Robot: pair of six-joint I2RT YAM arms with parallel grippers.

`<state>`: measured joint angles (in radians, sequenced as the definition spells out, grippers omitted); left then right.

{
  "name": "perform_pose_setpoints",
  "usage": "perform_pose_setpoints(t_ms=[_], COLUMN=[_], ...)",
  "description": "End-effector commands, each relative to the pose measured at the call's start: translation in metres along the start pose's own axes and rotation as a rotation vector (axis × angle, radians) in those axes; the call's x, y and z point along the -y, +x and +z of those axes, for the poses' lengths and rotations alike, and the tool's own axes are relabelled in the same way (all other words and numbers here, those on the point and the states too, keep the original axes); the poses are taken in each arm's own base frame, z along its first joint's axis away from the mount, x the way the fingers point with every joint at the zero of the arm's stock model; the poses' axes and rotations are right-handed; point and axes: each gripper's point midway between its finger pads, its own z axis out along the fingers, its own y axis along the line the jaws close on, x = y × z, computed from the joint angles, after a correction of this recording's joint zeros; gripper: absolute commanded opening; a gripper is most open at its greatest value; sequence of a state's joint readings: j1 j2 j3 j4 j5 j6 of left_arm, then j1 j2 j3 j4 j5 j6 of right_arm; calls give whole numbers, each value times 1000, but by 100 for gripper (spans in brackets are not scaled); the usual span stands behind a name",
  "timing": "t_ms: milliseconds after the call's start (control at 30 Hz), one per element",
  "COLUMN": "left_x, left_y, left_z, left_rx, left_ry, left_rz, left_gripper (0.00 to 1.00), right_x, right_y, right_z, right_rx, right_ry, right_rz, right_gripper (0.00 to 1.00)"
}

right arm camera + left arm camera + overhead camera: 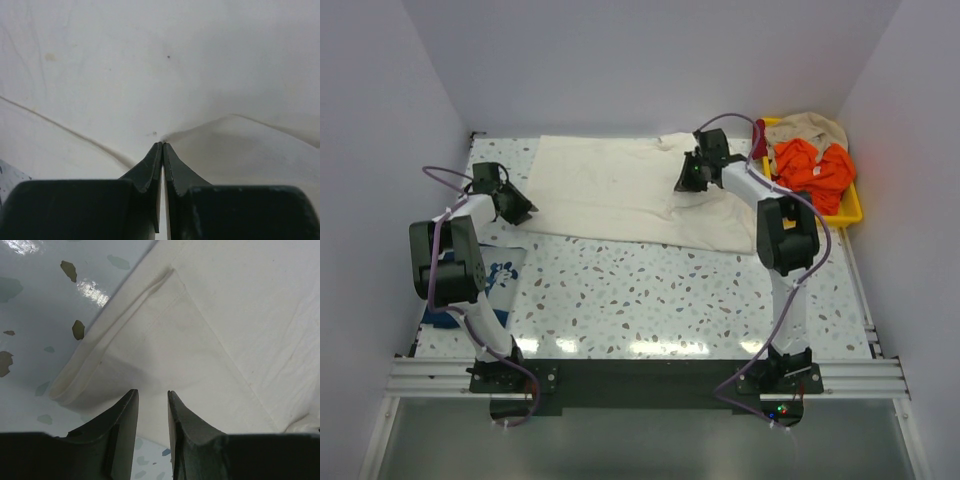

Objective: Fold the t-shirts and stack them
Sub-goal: Fold the tshirt

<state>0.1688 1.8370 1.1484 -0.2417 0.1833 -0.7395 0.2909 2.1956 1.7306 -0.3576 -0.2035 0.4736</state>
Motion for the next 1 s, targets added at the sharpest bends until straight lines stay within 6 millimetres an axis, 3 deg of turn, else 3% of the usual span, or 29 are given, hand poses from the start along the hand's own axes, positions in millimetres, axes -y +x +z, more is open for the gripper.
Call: perform_pose_setpoints(t_ms=[0, 67, 333, 367, 500, 600, 700, 767, 800, 867, 900, 933, 967], left_x=[13, 12, 9, 9, 13, 20, 27, 18, 15, -2, -9, -15, -21], left_y=[-11, -11, -9, -9, -13, -16, -22, -19, -17, -14, -12, -14, -7], left_z=[1, 1, 2, 2, -2, -11, -30, -34, -37, -43, -44, -49, -48], left_rx=[21, 20, 17, 17, 29, 46, 92, 100, 108, 132, 138, 164, 154], left_ry=[36, 33, 23, 23, 37, 61, 85, 47, 33, -35, -61, -92, -103], left_rz=[32, 31, 35, 38, 45, 63, 72, 58, 53, 22, 10, 1, -14], left_gripper=[34, 34, 34, 34, 38, 44, 47, 49, 49, 49, 49, 49, 49], right_x=[-23, -31, -42, -44, -44, -53, -61, -59, -61, -51, -52, -44, -38], right_y=[-9, -15, -1, 0, -9, -27, -50, -55, -67, -63, -72, -59, -59], right_z=[10, 13, 43, 43, 38, 20, -5, -19, -38, -52, -75, -77, -86], right_rx=[2, 9, -35, -33, -9, 38, 95, 103, 143, 143, 183, 164, 175], right_ry=[-57, -78, -83, -83, -74, -71, -52, -32, -22, 15, 17, 29, 30], right_rz=[-63, -90, -206, -210, -227, -249, -255, -226, -215, -156, -137, -93, -69], right_gripper=[6, 6, 9, 12, 40, 54, 62, 64, 65, 65, 65, 65, 65])
